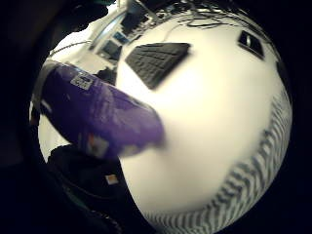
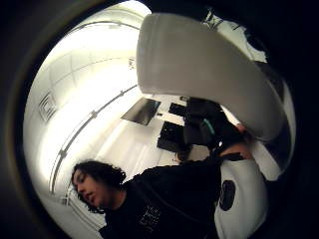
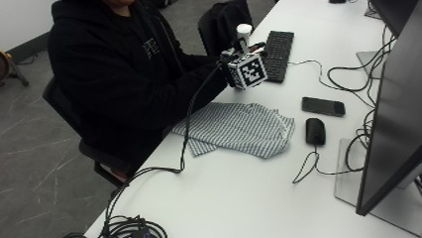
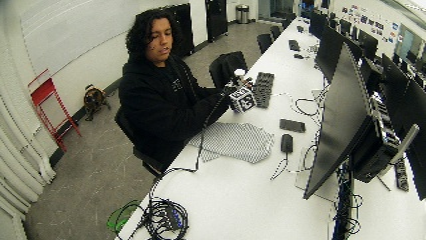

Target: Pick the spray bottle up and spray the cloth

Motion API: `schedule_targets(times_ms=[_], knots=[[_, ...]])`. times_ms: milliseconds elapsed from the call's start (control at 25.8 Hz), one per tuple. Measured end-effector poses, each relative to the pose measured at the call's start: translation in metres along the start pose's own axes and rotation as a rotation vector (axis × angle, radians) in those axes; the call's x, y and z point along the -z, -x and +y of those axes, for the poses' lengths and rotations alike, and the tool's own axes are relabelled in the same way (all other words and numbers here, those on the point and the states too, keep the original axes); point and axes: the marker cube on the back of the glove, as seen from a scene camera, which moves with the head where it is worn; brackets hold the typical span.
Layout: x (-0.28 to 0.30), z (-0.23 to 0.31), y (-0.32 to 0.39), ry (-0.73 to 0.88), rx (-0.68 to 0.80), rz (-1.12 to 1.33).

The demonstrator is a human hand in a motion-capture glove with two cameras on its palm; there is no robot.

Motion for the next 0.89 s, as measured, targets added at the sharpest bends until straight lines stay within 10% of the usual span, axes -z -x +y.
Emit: schedule_targets(times_ms=[890], knots=[[0.100,0.105,0.016,0.259,-0.112,0.745]])
